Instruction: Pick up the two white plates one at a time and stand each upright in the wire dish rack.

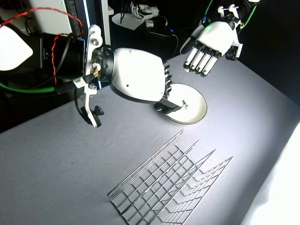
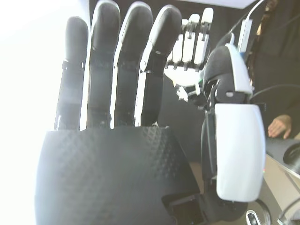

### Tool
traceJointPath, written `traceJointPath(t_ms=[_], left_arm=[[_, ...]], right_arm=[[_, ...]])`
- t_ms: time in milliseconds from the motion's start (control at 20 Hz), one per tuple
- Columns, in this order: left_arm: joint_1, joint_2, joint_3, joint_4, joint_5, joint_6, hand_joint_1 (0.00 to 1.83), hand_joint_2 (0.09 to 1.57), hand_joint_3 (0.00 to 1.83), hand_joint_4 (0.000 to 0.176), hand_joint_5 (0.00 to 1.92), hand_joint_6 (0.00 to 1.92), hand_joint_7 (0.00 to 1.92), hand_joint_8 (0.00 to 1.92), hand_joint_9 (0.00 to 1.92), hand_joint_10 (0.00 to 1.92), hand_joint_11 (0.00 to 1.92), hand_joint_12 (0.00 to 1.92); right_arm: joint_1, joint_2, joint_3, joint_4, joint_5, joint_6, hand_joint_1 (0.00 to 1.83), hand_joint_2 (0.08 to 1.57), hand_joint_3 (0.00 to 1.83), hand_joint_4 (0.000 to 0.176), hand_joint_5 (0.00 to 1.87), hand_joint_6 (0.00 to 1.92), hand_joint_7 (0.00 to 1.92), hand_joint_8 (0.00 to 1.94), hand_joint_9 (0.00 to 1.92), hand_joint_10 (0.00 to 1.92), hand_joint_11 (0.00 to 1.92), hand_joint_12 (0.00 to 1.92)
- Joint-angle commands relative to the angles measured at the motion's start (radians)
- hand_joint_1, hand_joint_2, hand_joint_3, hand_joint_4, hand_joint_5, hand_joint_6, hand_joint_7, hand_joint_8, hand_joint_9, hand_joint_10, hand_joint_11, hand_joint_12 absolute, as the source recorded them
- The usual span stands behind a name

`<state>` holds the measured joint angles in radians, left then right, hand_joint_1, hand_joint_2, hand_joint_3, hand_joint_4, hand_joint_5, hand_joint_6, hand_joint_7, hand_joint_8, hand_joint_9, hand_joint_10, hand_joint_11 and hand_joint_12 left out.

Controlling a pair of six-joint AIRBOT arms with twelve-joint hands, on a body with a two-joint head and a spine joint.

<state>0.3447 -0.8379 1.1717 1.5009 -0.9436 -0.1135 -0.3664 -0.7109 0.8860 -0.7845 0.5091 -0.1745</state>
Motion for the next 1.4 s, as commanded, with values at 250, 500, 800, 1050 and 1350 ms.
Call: traceJointPath(t_ms=[250,500,800,1050,1350], left_arm=[[-0.015,0.002,0.013,-0.077,-0.069,-0.01,0.0,1.26,0.02,0.0,0.0,0.0,0.0,0.0,0.0,0.0,0.0,0.0],[-0.006,-0.005,0.028,-0.073,-0.113,-0.01,0.0,1.27,0.02,0.0,0.0,0.0,0.0,0.0,0.0,0.0,0.0,0.0],[-0.007,-0.034,0.116,0.025,-0.141,-0.01,0.0,1.28,0.02,0.0,0.0,0.0,0.0,0.0,0.0,0.0,0.0,0.0],[0.053,-0.106,0.202,0.041,-0.149,0.058,0.0,1.28,0.01,0.0,0.0,0.0,0.0,0.0,0.0,0.0,0.0,0.0],[0.114,-0.191,0.323,0.047,-0.188,0.064,0.0,1.28,0.01,0.0,0.0,0.0,0.0,0.0,0.0,0.0,0.0,0.0]], right_arm=[[0.023,0.002,0.016,0.052,0.103,0.001,0.12,1.33,0.0,0.0,0.25,0.01,0.24,0.01,0.22,0.01,0.0,0.7],[0.026,0.002,0.019,0.052,0.103,-0.001,0.04,1.34,0.0,0.0,0.17,0.0,0.16,0.0,0.14,0.0,0.0,0.57],[0.025,0.002,0.019,0.052,0.108,-0.001,0.23,1.29,0.0,0.0,0.18,0.0,0.18,0.0,0.17,0.0,0.0,0.62],[0.025,0.002,0.02,0.051,0.11,-0.001,0.5,1.23,0.0,0.0,0.11,0.0,0.1,0.0,0.12,0.0,0.0,0.57],[0.028,0.001,0.019,0.05,0.115,-0.002,0.71,1.17,0.0,0.0,0.08,0.0,0.08,0.0,0.11,0.0,0.0,0.54]])
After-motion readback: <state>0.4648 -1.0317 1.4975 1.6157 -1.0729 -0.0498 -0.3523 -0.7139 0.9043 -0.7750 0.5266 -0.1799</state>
